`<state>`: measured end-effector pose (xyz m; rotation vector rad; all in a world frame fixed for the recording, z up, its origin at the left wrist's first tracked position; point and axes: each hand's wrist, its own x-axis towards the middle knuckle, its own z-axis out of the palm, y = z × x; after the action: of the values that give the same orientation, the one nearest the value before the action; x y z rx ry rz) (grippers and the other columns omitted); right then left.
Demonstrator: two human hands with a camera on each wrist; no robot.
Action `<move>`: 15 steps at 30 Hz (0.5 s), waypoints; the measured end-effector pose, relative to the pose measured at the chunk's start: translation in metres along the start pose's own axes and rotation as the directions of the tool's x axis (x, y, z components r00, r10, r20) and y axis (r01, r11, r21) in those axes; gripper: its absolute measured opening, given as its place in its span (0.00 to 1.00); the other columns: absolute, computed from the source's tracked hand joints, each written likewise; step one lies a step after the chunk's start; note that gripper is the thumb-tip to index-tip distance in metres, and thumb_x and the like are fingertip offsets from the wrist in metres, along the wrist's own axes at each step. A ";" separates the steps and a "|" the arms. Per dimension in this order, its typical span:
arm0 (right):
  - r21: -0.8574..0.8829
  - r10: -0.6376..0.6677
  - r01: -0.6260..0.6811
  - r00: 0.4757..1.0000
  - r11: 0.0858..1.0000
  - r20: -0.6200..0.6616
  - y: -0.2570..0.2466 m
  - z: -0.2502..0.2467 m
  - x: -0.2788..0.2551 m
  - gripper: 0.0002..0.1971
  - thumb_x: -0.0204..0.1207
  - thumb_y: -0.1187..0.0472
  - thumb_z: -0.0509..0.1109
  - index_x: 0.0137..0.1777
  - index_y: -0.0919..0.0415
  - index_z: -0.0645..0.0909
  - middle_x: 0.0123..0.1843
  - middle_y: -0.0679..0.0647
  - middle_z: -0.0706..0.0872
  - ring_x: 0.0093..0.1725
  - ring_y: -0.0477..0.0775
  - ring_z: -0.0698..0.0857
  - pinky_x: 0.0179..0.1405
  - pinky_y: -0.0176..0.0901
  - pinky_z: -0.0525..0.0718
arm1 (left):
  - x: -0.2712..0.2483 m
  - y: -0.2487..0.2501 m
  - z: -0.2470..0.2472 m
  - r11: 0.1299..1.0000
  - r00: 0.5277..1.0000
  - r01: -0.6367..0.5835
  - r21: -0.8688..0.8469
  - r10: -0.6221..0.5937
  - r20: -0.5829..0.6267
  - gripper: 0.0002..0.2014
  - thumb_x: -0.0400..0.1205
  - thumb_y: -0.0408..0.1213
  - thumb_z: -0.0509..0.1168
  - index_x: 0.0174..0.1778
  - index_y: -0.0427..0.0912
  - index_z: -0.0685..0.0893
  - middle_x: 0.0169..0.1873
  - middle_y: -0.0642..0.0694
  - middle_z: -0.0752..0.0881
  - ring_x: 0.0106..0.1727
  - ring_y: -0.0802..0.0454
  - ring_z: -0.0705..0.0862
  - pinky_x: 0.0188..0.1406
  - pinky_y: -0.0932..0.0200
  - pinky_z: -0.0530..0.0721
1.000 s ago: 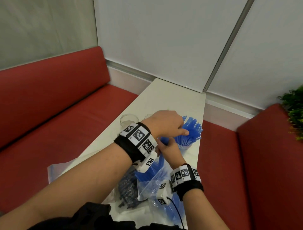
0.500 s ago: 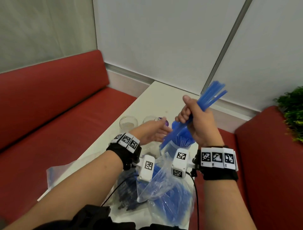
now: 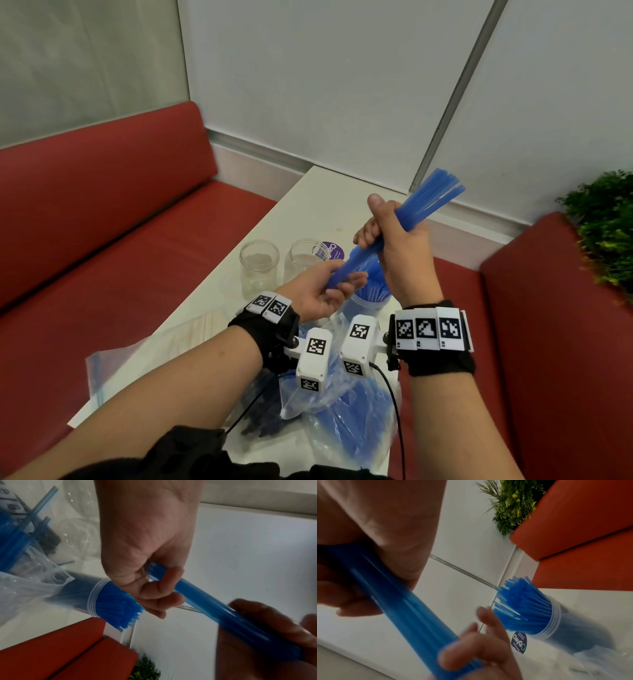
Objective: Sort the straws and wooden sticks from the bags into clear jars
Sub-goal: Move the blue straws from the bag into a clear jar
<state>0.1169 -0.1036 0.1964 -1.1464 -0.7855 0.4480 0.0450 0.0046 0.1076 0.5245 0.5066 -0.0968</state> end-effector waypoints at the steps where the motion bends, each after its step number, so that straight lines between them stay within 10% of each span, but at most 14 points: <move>1: -0.014 0.012 -0.012 1.000 1.000 0.007 0.001 0.002 -0.002 0.21 0.80 0.51 0.76 0.28 0.55 0.74 0.24 0.53 0.76 0.26 0.55 0.78 0.37 0.51 0.83 | -0.001 0.001 0.003 1.000 1.000 -0.001 0.009 0.001 0.017 0.18 0.86 0.43 0.60 0.47 0.32 0.89 0.37 0.42 0.87 0.22 0.60 0.76 0.08 0.71 0.66; 8: -0.090 0.033 -0.029 0.998 0.996 0.050 0.004 0.003 -0.008 0.20 0.82 0.51 0.74 0.29 0.56 0.76 0.27 0.57 0.80 0.31 0.58 0.82 0.41 0.49 0.84 | -0.007 0.003 0.007 0.999 0.996 0.025 0.034 -0.028 0.085 0.23 0.85 0.42 0.62 0.25 0.37 0.84 0.24 0.49 0.76 0.13 0.62 0.66 0.05 0.71 0.56; 15: -0.386 0.241 -0.136 0.941 0.912 0.238 -0.014 -0.025 -0.006 0.16 0.79 0.50 0.77 0.43 0.65 0.85 0.49 0.65 0.91 0.53 0.60 0.91 0.57 0.53 0.91 | -0.001 0.002 -0.019 0.998 1.000 0.018 0.057 -0.017 -0.023 0.11 0.87 0.44 0.61 0.44 0.42 0.77 0.22 0.49 0.72 0.12 0.62 0.63 0.05 0.71 0.55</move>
<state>0.1305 -0.1286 0.2023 -1.5383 -1.0390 0.6579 0.0359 0.0160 0.0946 0.5782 0.5321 -0.1227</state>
